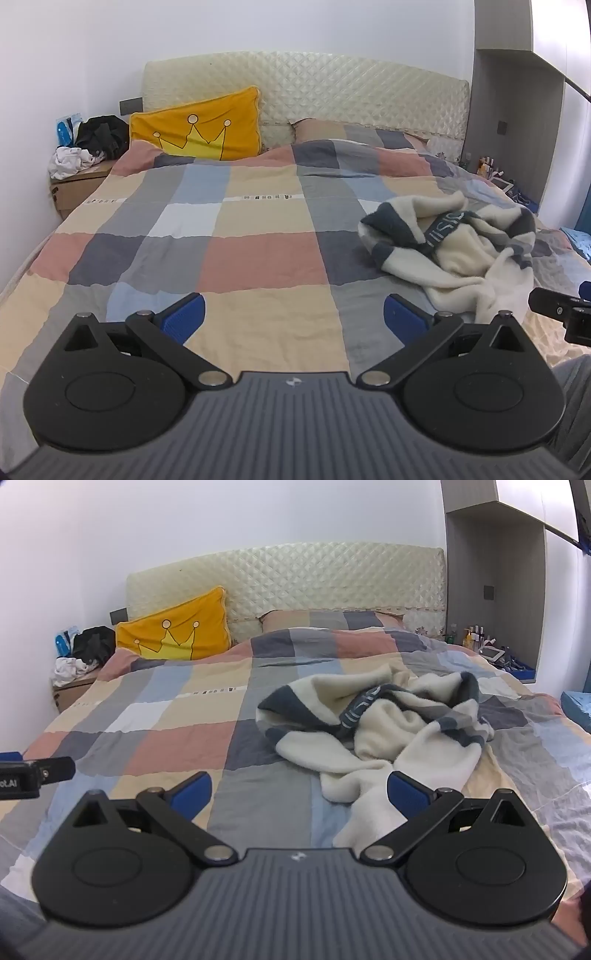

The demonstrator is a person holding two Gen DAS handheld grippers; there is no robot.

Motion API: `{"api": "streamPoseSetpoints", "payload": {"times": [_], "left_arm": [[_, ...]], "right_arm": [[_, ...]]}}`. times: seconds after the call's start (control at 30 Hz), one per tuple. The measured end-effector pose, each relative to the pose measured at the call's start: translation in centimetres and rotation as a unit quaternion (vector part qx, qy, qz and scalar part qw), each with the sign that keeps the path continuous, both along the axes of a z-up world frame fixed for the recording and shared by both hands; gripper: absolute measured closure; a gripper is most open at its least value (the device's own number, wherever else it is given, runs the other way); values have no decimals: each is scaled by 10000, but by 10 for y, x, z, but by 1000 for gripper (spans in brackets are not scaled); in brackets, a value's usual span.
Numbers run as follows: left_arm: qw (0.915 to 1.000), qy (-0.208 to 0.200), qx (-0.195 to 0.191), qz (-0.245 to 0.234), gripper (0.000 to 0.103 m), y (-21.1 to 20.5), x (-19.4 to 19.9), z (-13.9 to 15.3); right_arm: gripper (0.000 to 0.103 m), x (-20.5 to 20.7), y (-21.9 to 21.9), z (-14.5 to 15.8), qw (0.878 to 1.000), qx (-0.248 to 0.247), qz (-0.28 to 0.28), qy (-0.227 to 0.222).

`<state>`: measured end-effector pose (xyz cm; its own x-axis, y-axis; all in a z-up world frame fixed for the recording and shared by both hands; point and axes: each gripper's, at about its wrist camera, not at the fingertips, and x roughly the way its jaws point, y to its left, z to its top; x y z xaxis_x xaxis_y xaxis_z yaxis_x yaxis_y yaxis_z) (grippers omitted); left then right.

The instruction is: Fold large clothes

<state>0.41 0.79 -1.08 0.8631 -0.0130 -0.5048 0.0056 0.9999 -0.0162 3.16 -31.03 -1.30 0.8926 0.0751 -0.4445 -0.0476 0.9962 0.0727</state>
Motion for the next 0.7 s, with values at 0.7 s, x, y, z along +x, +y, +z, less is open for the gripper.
{"api": "streamPoseSetpoints", "payload": {"times": [0.7], "left_arm": [[10000, 11, -30, 44, 0, 3, 3, 4]], "right_arm": [[0, 2, 2, 0, 10000, 17, -73, 30]]}}
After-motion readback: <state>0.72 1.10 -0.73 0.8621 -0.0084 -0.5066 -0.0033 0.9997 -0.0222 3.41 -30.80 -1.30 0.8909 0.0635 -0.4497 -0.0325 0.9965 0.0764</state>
